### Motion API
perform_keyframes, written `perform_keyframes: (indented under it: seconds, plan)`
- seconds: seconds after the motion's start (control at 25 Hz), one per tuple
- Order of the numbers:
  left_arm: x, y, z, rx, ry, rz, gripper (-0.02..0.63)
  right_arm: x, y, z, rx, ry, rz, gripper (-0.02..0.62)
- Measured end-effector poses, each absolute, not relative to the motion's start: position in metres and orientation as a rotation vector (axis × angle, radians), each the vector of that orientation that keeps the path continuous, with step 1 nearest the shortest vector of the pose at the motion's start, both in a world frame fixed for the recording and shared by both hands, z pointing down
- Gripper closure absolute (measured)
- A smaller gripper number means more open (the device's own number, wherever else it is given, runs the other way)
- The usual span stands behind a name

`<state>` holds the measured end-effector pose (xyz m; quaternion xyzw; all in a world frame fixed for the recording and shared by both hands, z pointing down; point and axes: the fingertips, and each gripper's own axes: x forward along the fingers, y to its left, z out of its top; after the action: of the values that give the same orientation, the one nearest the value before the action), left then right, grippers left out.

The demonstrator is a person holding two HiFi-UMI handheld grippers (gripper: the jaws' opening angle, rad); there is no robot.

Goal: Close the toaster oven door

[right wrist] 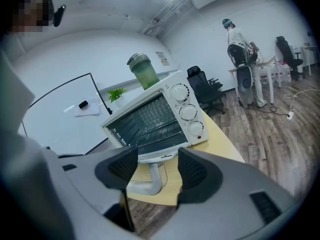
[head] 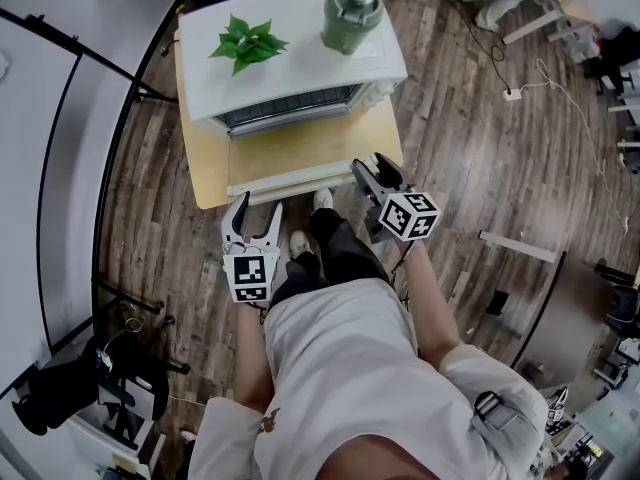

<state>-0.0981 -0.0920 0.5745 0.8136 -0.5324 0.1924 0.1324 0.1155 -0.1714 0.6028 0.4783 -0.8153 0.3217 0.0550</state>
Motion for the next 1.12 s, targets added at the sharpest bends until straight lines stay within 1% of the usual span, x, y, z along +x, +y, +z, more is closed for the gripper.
perform_keyframes:
  seconds: [0.32, 0.8, 1.0, 1.12]
  plan:
    - [-0.089, -0.092, 0.599, 2.389, -1.47, 0.723, 0.394, 0.114, -0.178, 0.593, 1.482, -2.501, 0.99, 0.341]
    - [-0.088, -0.1, 0.615, 2.356, -1.449, 0.774, 0.396, 0.113, -0.186, 0.585, 1.503, -2.507, 0.988, 0.339]
    - [-0.089, -0.105, 0.613, 2.356, -1.45, 0.774, 0.396, 0.112, -0.19, 0.581, 1.499, -2.506, 0.944, 0.339]
    - [-0.09, -0.108, 0.609, 2.358, -1.462, 0.757, 0.396, 0.112, -0.192, 0.574, 1.498, -2.507, 0.854, 0.343]
